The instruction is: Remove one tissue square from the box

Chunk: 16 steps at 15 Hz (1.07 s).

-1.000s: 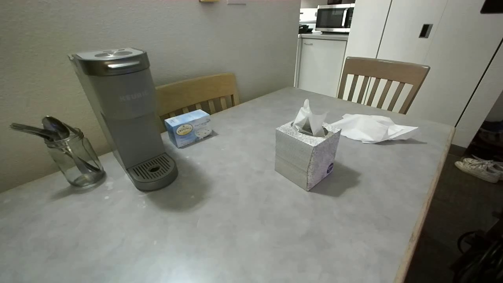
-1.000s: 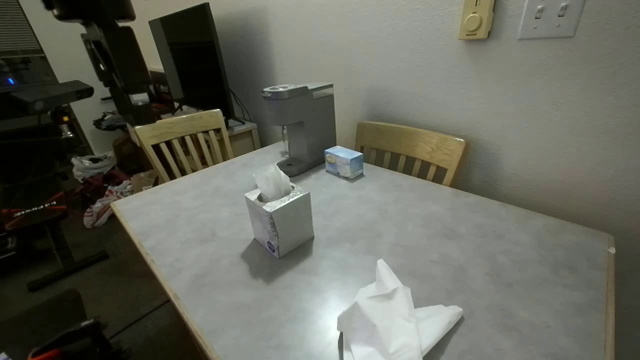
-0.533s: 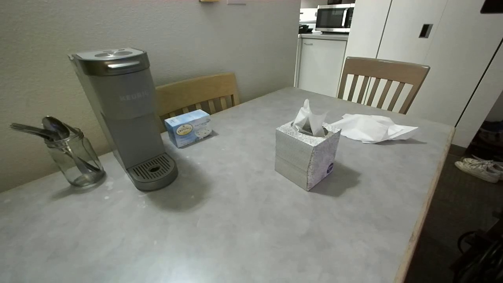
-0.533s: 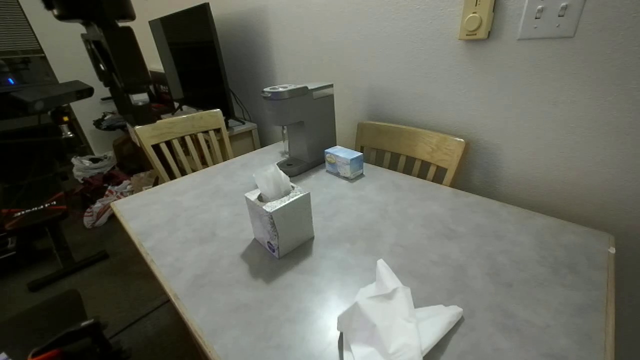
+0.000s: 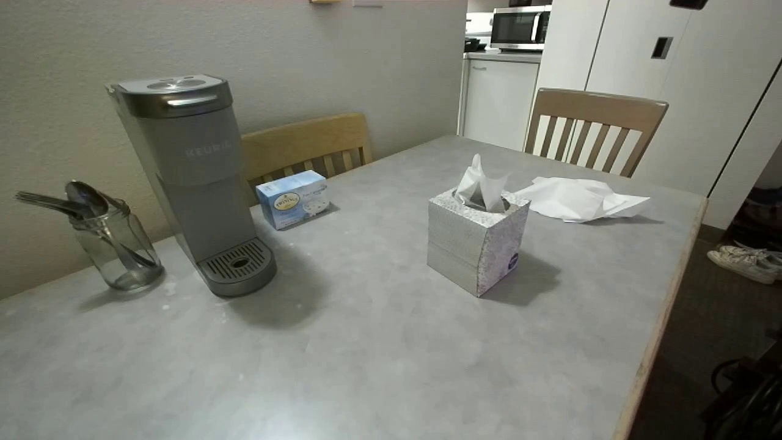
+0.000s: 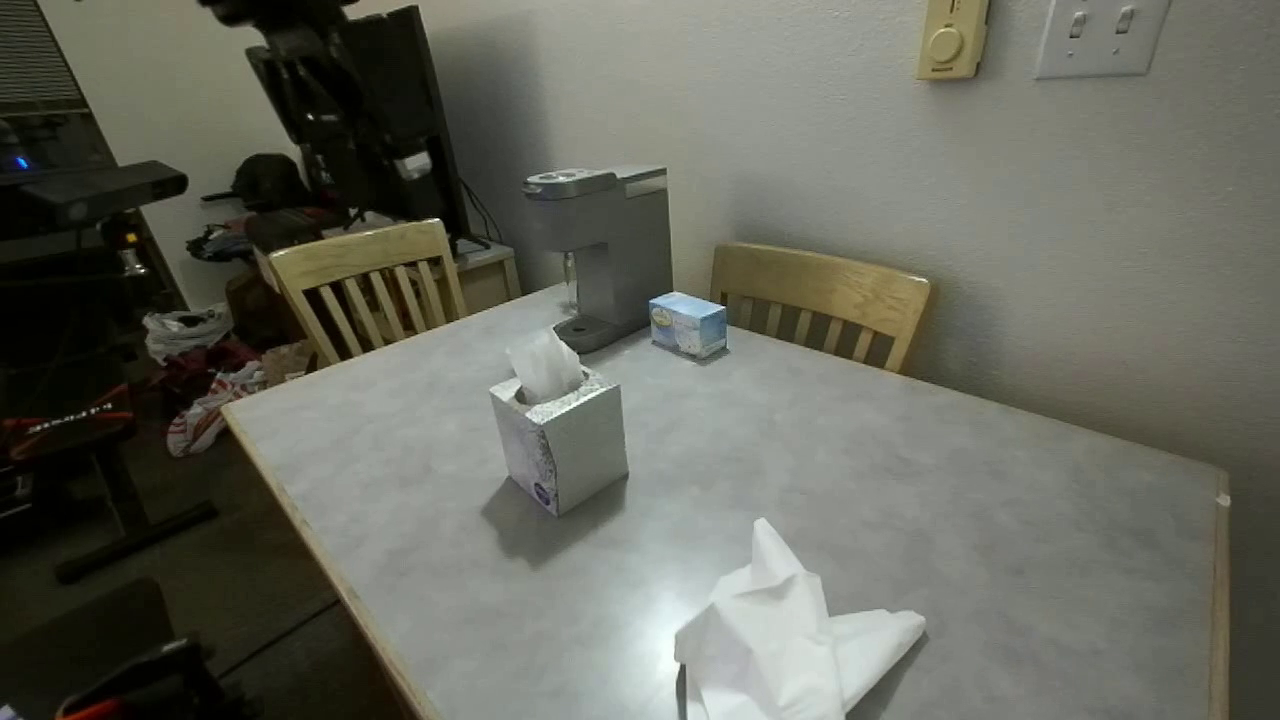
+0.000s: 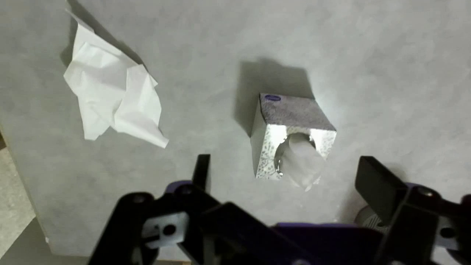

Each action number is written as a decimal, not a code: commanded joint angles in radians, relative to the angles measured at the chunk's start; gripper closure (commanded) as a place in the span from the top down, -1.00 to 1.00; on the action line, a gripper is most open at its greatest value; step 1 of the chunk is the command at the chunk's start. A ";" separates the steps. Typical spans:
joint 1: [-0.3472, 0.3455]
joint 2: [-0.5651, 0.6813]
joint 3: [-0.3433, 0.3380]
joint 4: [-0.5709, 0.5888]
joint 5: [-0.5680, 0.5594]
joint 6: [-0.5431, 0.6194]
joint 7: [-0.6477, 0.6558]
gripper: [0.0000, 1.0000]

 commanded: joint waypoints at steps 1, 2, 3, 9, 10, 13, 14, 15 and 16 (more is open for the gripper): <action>0.016 0.126 -0.059 0.076 0.031 0.117 -0.131 1.00; 0.026 0.154 -0.076 0.093 0.052 0.140 -0.170 1.00; 0.039 0.183 -0.092 0.112 0.082 0.154 -0.213 1.00; 0.079 0.321 -0.128 0.197 0.262 0.142 -0.438 1.00; 0.079 0.338 -0.124 0.203 0.287 0.142 -0.471 1.00; 0.046 0.303 -0.087 0.172 0.253 0.146 -0.410 1.00; 0.046 0.302 -0.087 0.172 0.253 0.146 -0.409 1.00; 0.046 0.298 -0.087 0.172 0.253 0.146 -0.409 1.00; 0.046 0.295 -0.088 0.172 0.253 0.146 -0.409 1.00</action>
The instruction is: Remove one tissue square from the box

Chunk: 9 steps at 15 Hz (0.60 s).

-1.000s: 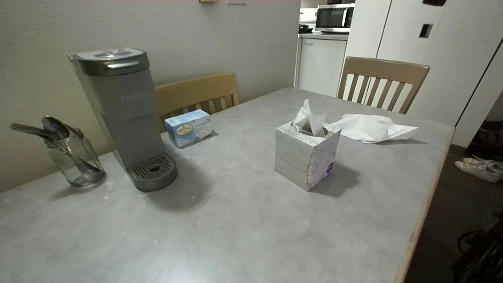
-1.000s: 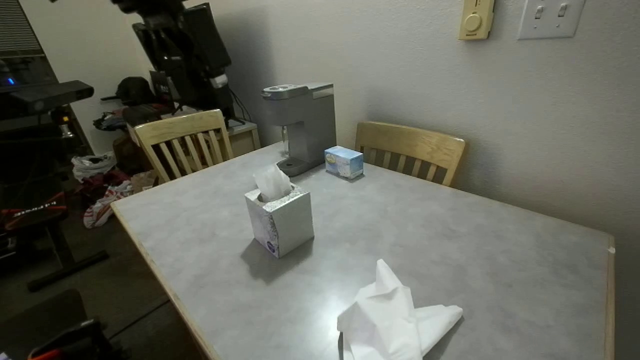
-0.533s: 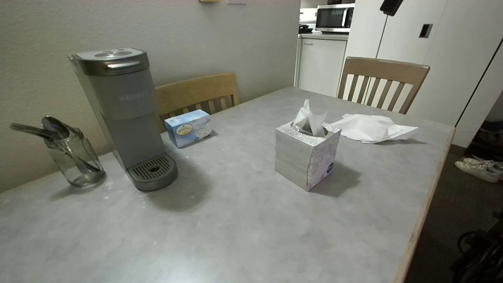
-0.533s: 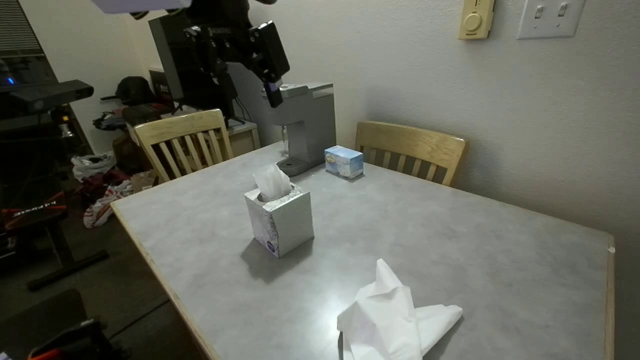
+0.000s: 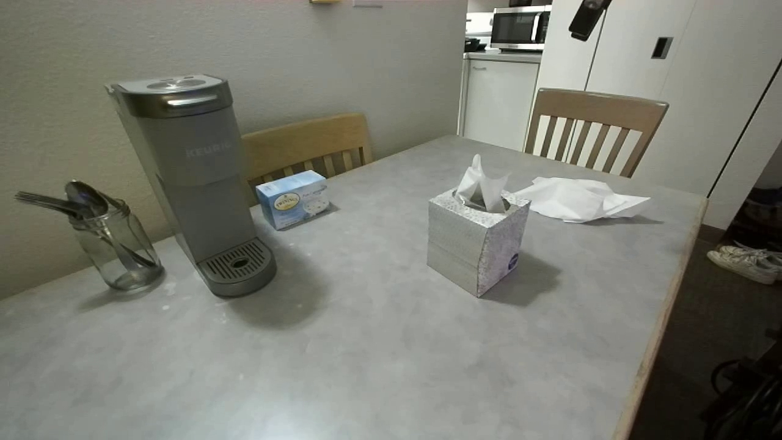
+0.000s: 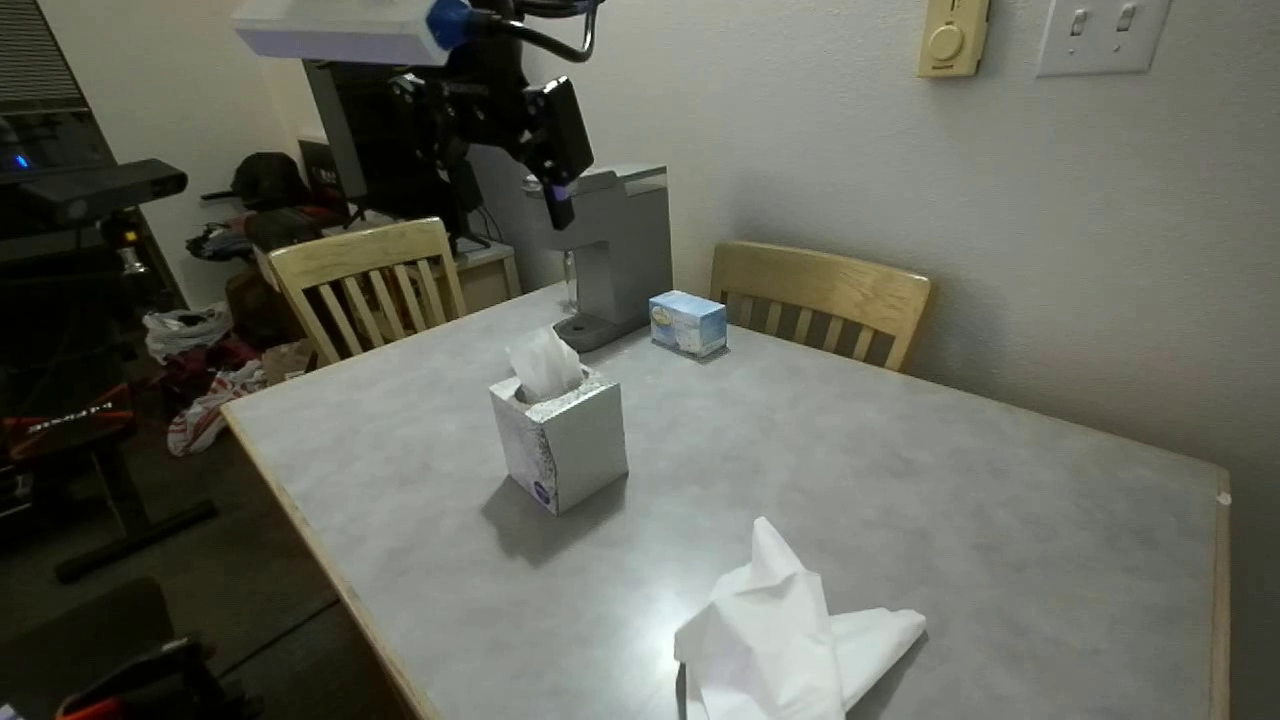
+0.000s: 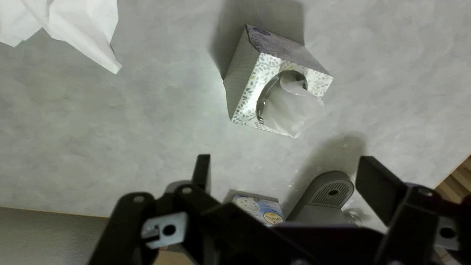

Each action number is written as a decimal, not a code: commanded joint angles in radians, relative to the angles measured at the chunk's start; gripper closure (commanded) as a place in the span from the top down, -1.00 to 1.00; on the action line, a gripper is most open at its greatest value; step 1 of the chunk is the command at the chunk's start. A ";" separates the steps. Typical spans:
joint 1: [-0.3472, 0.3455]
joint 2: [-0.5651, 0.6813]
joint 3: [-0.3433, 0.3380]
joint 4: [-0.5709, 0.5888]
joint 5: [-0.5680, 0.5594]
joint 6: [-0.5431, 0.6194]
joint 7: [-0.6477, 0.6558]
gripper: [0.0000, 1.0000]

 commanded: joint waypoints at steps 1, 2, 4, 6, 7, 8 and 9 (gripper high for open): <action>-0.020 0.000 0.019 0.001 0.006 -0.003 -0.004 1.00; -0.023 -0.006 0.021 -0.008 -0.001 -0.002 0.003 1.00; -0.016 0.013 0.039 -0.008 -0.006 0.030 0.030 1.00; -0.005 0.043 0.064 0.003 -0.021 0.064 0.038 1.00; -0.001 0.064 0.080 0.008 -0.037 0.094 0.039 1.00; 0.001 0.083 0.094 0.014 -0.050 0.115 0.038 1.00; -0.005 0.112 0.116 0.019 -0.096 0.158 0.058 1.00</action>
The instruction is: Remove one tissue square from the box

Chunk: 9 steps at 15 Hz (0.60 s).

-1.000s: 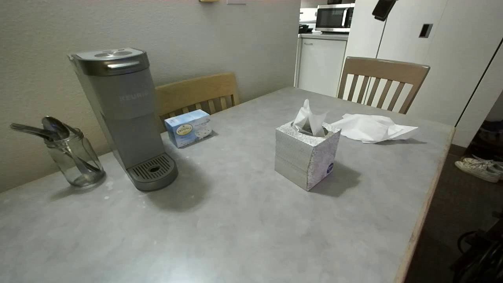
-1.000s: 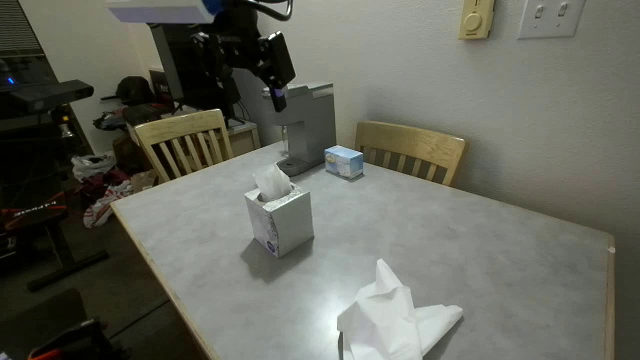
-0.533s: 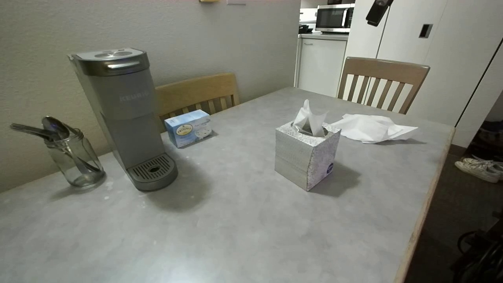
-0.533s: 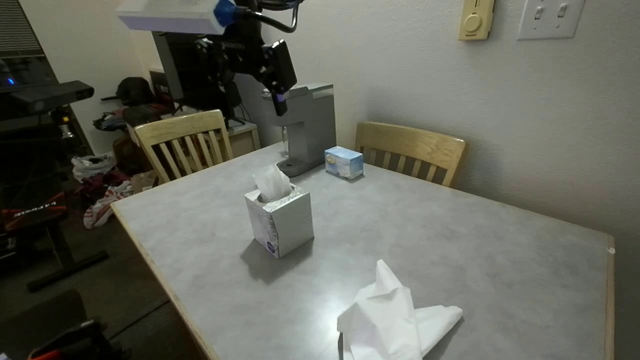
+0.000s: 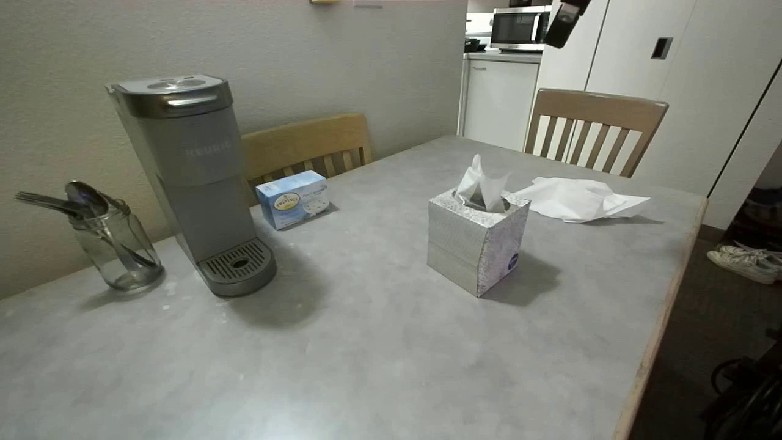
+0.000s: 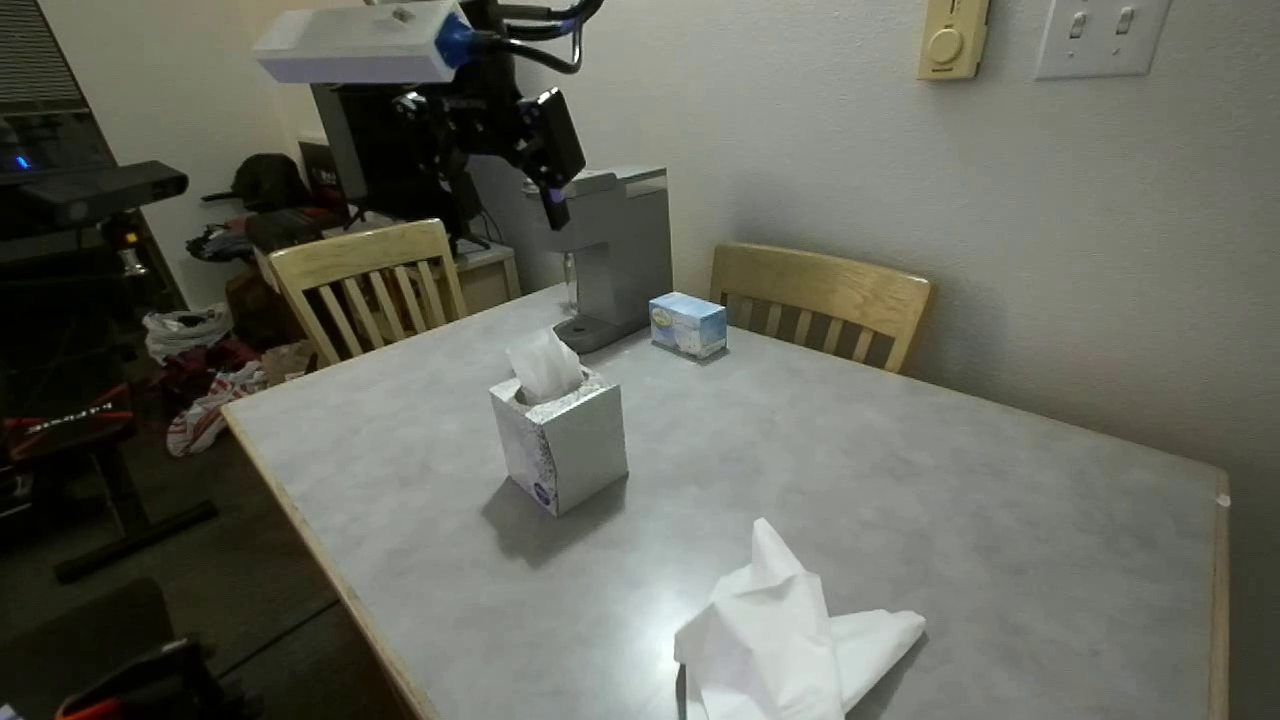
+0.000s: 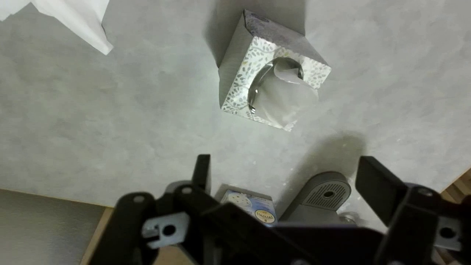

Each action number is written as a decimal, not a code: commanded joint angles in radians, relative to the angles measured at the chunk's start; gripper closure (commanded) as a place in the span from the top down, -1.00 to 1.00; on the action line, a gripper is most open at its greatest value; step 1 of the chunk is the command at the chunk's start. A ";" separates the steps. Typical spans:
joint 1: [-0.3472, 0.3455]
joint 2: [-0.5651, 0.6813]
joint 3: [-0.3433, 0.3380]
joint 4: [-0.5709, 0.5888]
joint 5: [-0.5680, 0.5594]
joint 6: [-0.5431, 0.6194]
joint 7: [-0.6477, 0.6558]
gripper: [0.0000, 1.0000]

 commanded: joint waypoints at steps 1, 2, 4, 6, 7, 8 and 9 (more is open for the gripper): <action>-0.013 0.101 0.063 0.026 -0.116 0.119 0.051 1.00; -0.013 0.129 0.078 0.034 -0.155 0.150 0.076 1.00; -0.012 0.181 0.101 0.051 -0.214 0.194 0.122 1.00; -0.007 0.232 0.120 0.071 -0.223 0.214 0.145 1.00; -0.007 0.254 0.130 0.082 -0.226 0.217 0.156 1.00; -0.007 0.275 0.139 0.090 -0.225 0.222 0.166 1.00; -0.008 0.294 0.147 0.098 -0.233 0.230 0.181 1.00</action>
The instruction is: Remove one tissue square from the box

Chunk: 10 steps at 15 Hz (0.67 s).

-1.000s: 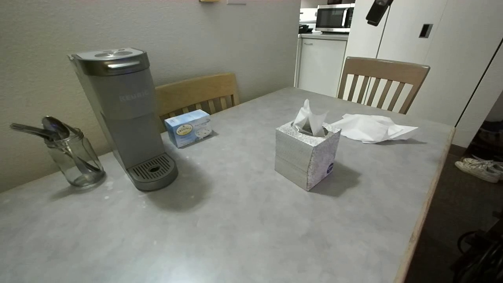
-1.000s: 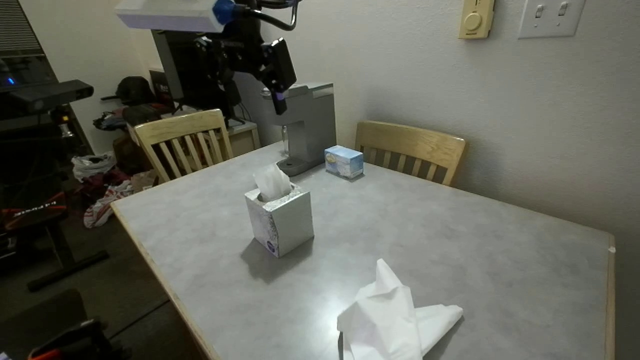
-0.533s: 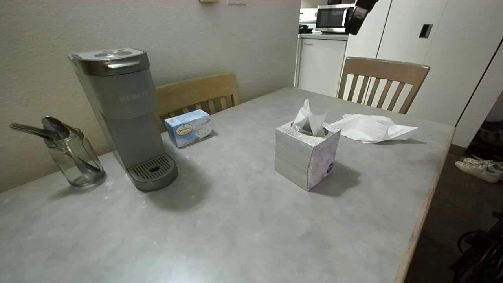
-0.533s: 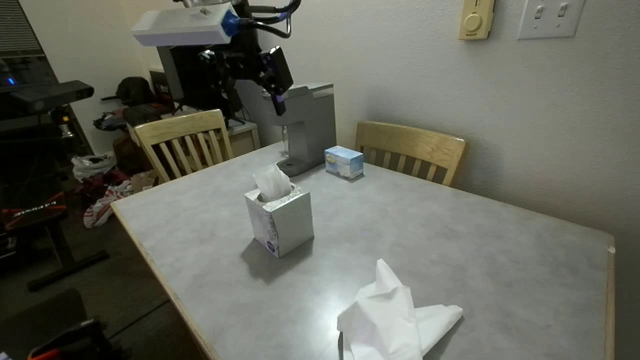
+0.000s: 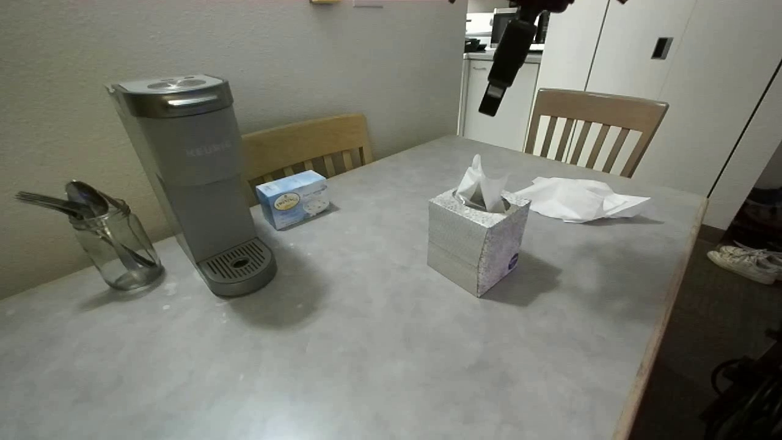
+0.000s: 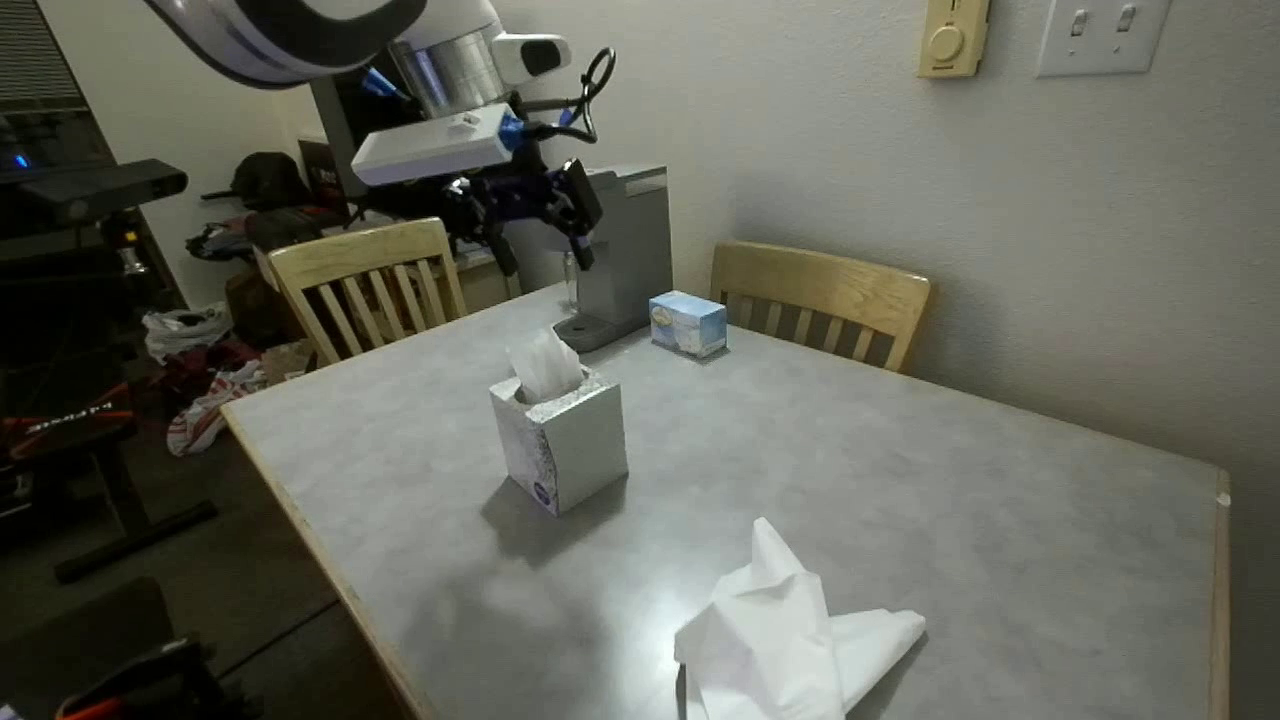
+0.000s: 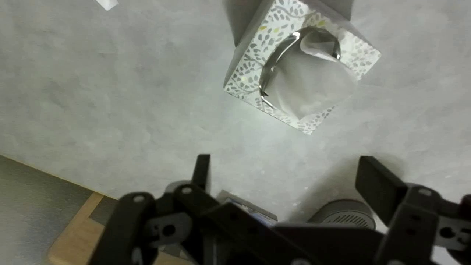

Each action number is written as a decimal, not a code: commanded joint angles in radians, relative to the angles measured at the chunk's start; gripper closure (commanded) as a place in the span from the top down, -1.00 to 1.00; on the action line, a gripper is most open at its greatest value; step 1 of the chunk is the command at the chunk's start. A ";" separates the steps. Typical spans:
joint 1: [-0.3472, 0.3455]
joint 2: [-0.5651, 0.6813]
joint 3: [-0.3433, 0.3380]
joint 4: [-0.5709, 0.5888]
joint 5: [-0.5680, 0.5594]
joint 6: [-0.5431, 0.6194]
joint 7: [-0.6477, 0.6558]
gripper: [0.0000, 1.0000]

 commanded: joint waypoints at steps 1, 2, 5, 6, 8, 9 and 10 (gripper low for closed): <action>-0.008 0.088 0.031 0.050 -0.040 0.034 0.056 1.00; -0.008 0.102 0.035 0.055 -0.064 0.046 0.087 1.00; -0.002 0.138 0.027 0.063 -0.179 0.089 0.270 1.00; 0.002 0.148 0.021 0.067 -0.218 0.097 0.337 1.00; 0.013 0.161 0.005 0.077 -0.301 0.083 0.507 1.00; 0.019 0.162 -0.001 0.083 -0.331 0.055 0.592 1.00; 0.024 0.162 -0.004 0.088 -0.351 0.032 0.667 1.00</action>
